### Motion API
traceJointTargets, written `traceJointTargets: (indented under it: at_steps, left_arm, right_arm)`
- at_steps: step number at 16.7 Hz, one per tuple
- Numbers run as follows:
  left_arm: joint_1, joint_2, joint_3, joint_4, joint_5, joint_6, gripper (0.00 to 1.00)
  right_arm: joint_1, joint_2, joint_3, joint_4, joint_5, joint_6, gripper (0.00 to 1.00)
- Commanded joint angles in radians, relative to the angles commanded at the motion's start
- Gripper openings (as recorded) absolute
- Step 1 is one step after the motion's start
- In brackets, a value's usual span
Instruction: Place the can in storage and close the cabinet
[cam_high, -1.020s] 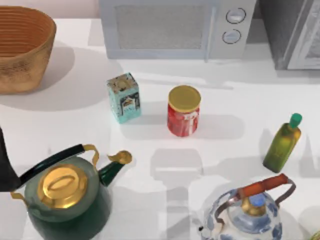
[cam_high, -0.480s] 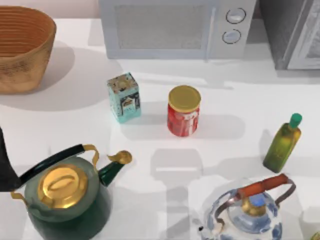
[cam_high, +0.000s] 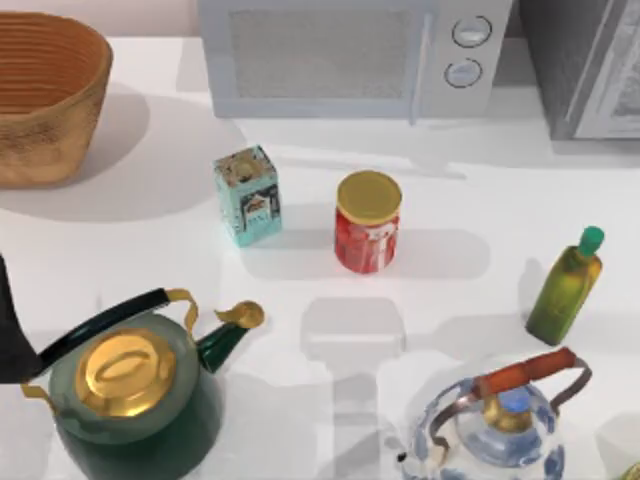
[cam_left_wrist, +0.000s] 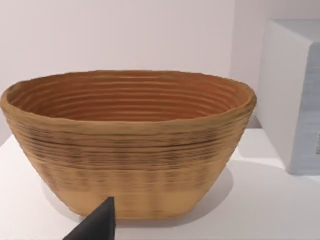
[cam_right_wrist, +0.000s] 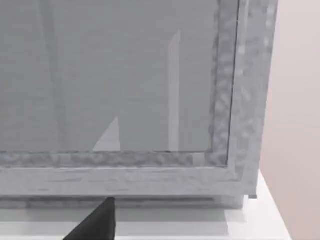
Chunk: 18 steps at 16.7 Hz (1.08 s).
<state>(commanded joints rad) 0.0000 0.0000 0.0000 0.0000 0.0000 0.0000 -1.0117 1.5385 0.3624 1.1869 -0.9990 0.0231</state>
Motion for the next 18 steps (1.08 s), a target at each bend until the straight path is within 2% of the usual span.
traceJointTargets:
  at_steps: [6, 9, 14, 18]
  left_arm:
    - [0.000, 0.000, 0.000, 0.000, 0.000, 0.000, 1.00]
    - [0.000, 0.000, 0.000, 0.000, 0.000, 0.000, 1.00]
    - [0.000, 0.000, 0.000, 0.000, 0.000, 0.000, 1.00]
    - [0.000, 0.000, 0.000, 0.000, 0.000, 0.000, 1.00]
  right_arm:
    - [-0.009, 0.009, 0.002, 0.010, -0.011, 0.000, 1.00]
    - [-0.007, 0.005, 0.063, -0.052, -0.025, -0.007, 1.00]
    - [-0.011, -0.020, 0.332, -0.308, -0.060, -0.029, 1.00]
    - [-0.018, -0.061, 0.631, -0.623, -0.077, -0.039, 1.00]
